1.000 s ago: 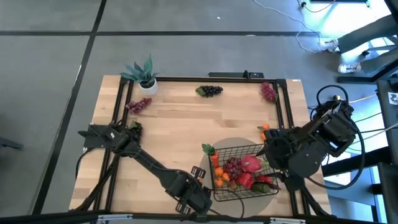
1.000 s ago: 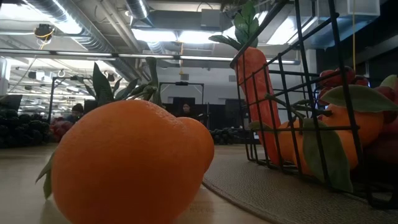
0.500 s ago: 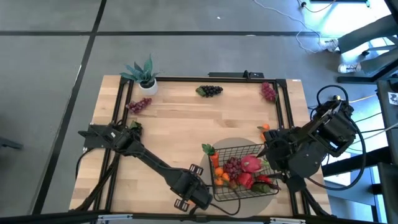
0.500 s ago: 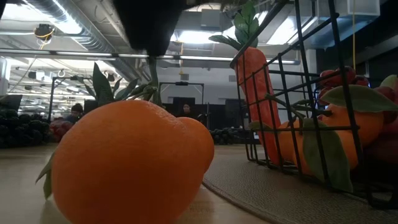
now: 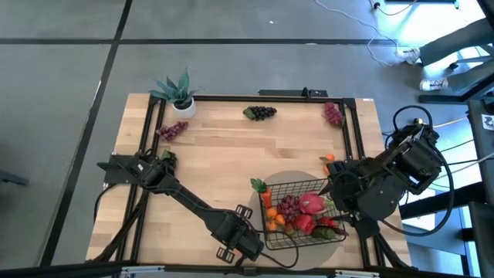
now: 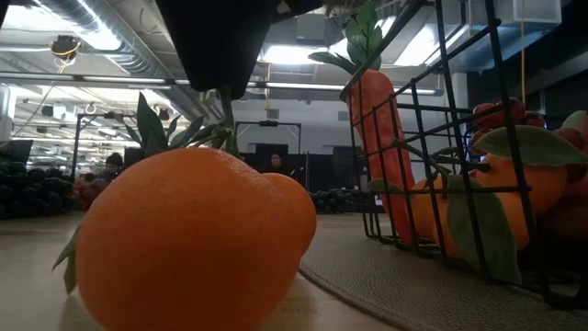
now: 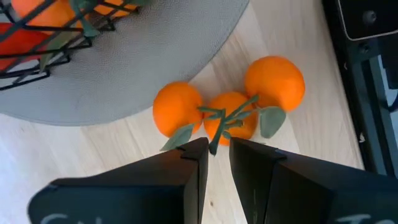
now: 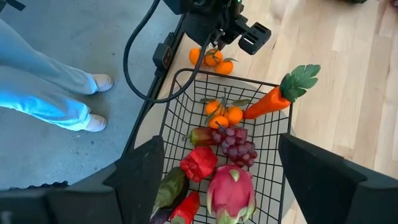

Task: Build produce basket
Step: Put the bottom center orange into the wire basket

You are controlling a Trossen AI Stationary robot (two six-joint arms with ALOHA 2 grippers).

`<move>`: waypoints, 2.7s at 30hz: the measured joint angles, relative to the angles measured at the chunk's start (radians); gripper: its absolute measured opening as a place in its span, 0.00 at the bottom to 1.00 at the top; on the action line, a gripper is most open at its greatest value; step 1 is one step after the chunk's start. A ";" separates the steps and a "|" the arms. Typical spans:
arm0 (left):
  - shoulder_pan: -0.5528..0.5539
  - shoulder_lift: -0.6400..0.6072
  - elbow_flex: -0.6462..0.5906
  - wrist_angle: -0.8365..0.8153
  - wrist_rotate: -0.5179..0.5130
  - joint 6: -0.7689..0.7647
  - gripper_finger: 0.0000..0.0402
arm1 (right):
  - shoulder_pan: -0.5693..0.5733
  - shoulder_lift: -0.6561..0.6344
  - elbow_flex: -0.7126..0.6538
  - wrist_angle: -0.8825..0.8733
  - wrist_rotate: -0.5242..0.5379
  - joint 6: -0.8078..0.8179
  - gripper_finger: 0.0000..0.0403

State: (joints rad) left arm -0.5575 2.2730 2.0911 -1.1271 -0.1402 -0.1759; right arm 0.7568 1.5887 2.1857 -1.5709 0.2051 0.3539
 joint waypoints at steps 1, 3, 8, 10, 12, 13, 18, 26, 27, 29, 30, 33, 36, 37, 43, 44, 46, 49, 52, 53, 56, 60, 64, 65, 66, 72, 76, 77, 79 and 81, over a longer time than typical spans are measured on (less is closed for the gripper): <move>0.000 0.000 0.000 0.000 0.000 0.000 0.14 | 0.000 0.000 0.000 0.000 0.000 0.000 0.74; 0.001 0.000 0.000 0.002 0.000 -0.001 0.14 | 0.000 0.000 0.000 0.000 0.001 0.000 0.74; 0.006 0.000 0.000 0.003 0.000 0.002 0.12 | 0.000 0.000 0.000 0.000 0.002 0.003 0.74; 0.006 0.000 0.000 0.002 0.000 0.003 0.09 | 0.000 0.000 0.000 0.000 0.002 0.003 0.74; 0.006 0.000 -0.006 0.010 0.000 0.002 0.04 | 0.000 0.000 0.000 0.000 0.002 0.003 0.74; 0.008 -0.001 -0.013 0.015 0.000 -0.001 0.02 | 0.000 0.000 0.000 0.000 0.003 0.003 0.74; 0.008 -0.002 -0.042 0.018 0.043 -0.009 0.02 | 0.000 0.000 0.000 0.000 0.003 0.003 0.74; 0.008 -0.001 -0.033 0.008 0.049 -0.037 0.00 | 0.000 0.000 0.000 0.000 0.003 0.004 0.74; 0.008 -0.001 -0.023 0.008 0.049 -0.045 0.00 | 0.000 0.000 0.000 0.000 0.003 0.004 0.74; 0.008 -0.001 0.000 0.006 0.049 -0.057 0.00 | 0.000 0.000 0.000 0.000 0.003 0.004 0.74; 0.008 -0.001 0.014 -0.003 0.049 -0.057 0.00 | 0.000 0.000 0.000 0.000 0.003 0.004 0.74; 0.008 0.000 0.079 -0.032 0.049 -0.058 0.00 | 0.000 -0.001 0.000 0.000 0.003 0.004 0.74; 0.007 0.000 0.150 -0.096 0.049 -0.075 0.00 | 0.000 -0.001 0.000 0.000 0.003 0.003 0.74; 0.005 0.000 0.173 -0.115 0.049 -0.081 0.00 | 0.000 -0.001 0.000 0.000 0.003 0.003 0.74; 0.006 -0.042 0.242 -0.195 0.054 -0.103 0.00 | 0.000 -0.001 0.000 -0.001 0.003 0.002 0.74; 0.005 -0.058 0.240 -0.211 0.051 -0.113 0.00 | 0.000 -0.001 0.000 -0.001 0.003 0.003 0.74; 0.006 -0.080 0.255 -0.234 0.039 -0.130 0.00 | 0.000 -0.001 0.000 -0.001 0.003 0.003 0.74; 0.011 -0.089 0.264 -0.242 0.029 -0.138 0.00 | 0.000 -0.001 0.000 -0.001 0.003 0.003 0.74; 0.013 -0.091 0.261 -0.237 0.028 -0.196 0.00 | 0.000 -0.001 0.000 0.001 0.004 0.004 0.74; 0.013 -0.090 0.261 -0.235 0.026 -0.218 0.00 | 0.000 -0.001 0.000 0.002 0.004 0.004 0.74; 0.016 -0.080 0.260 -0.233 0.031 -0.241 0.00 | 0.000 -0.001 0.000 0.002 0.004 0.004 0.74; 0.017 -0.081 0.261 -0.221 0.034 -0.242 0.01 | 0.000 -0.001 0.000 0.002 0.004 0.007 0.74; 0.019 -0.081 0.260 -0.225 0.034 -0.261 0.07 | 0.000 -0.001 0.000 0.003 0.011 0.007 0.74; 0.019 -0.081 0.260 -0.225 0.034 -0.263 0.09 | 0.000 -0.001 0.000 0.003 0.011 0.007 0.74; 0.019 -0.081 0.259 -0.224 0.034 -0.263 0.11 | 0.000 -0.001 0.000 0.003 0.011 0.007 0.74; 0.011 -0.081 0.205 -0.217 0.034 -0.265 0.20 | 0.000 -0.001 0.000 0.004 0.011 0.007 0.74; -0.004 -0.081 0.131 -0.210 0.035 -0.262 0.20 | 0.000 -0.001 0.000 0.004 0.011 0.007 0.74; -0.007 -0.081 0.114 -0.200 0.035 -0.262 0.20 | 0.000 -0.001 0.000 0.004 0.011 0.007 0.74; -0.013 -0.081 0.083 -0.172 0.035 -0.260 0.20 | 0.000 -0.001 0.000 0.004 0.011 0.006 0.74; -0.020 -0.081 0.056 -0.146 0.035 -0.260 0.20 | 0.000 -0.001 0.000 0.004 0.012 0.006 0.74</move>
State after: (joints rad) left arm -0.5774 2.1918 2.1470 -1.2734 -0.1055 -0.4355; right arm 0.7567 1.5879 2.1857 -1.5669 0.2167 0.3603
